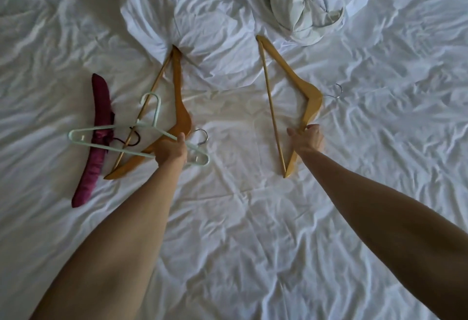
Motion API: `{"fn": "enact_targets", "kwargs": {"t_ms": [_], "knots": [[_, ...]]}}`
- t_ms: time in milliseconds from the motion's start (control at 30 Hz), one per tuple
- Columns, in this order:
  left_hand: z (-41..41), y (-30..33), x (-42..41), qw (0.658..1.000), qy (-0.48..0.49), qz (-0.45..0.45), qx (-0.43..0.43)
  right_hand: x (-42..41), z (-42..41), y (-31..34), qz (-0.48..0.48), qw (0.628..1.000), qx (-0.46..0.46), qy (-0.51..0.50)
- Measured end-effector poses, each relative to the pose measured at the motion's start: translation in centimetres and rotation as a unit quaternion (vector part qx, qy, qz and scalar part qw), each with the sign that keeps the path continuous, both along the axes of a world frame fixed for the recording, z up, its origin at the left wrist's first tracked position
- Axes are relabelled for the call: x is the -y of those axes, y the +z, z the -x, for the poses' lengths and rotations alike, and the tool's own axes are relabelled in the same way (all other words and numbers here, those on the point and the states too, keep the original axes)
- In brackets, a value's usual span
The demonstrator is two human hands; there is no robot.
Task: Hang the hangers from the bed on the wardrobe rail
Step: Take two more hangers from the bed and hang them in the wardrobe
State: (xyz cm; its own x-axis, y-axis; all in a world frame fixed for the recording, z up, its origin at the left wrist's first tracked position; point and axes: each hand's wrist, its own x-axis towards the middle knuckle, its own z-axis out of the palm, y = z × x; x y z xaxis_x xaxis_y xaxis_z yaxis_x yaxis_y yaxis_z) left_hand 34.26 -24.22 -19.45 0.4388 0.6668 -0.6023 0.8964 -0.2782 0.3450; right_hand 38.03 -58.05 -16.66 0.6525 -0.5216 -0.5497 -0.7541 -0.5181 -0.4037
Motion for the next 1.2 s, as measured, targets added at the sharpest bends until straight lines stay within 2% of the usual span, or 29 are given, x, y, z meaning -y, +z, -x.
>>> {"fn": "enact_targets", "kwargs": {"t_ms": [100, 200, 267, 367, 433, 633, 800, 967, 1200], "knots": [[-0.8, -2.8, -0.3, 0.998, 0.02, 0.035, 0.048, -0.3, -0.8, -1.0, -0.019, 0.999, 0.014, -0.027], [-1.0, -5.4, -0.9, 0.992, 0.071, 0.09, 0.047, -0.9, 0.2, -0.4, -0.03, 0.999, 0.032, -0.028], [0.0, -5.6, -0.9, 0.988, 0.101, 0.111, 0.045, -1.8, 1.7, 0.8, -0.073, 0.994, 0.067, -0.055], [3.0, -0.3, 0.9, 0.99, 0.086, 0.081, 0.079, -3.5, 4.4, 4.5, -0.145, 0.975, 0.144, -0.083], [5.5, 6.2, 3.0, 0.986, 0.071, 0.082, 0.128, -4.5, 6.6, 8.0, -0.184, 0.964, 0.176, -0.072], [13.4, 17.6, 4.4, 0.973, 0.071, 0.105, 0.192, -6.6, 15.1, 19.2, -0.179, 0.962, 0.188, 0.086], [21.0, 27.0, 6.2, 0.947, 0.068, 0.16, 0.271, -8.4, 22.1, 27.3, -0.202, 0.947, 0.193, 0.16], [29.2, 33.2, 8.1, 0.931, 0.106, 0.168, 0.306, -10.1, 27.8, 33.0, -0.264, 0.898, 0.204, 0.286], [43.0, 38.4, 8.3, 0.917, 0.181, 0.076, 0.347, -14.2, 36.7, 36.0, -0.31, 0.809, 0.197, 0.459]]}}
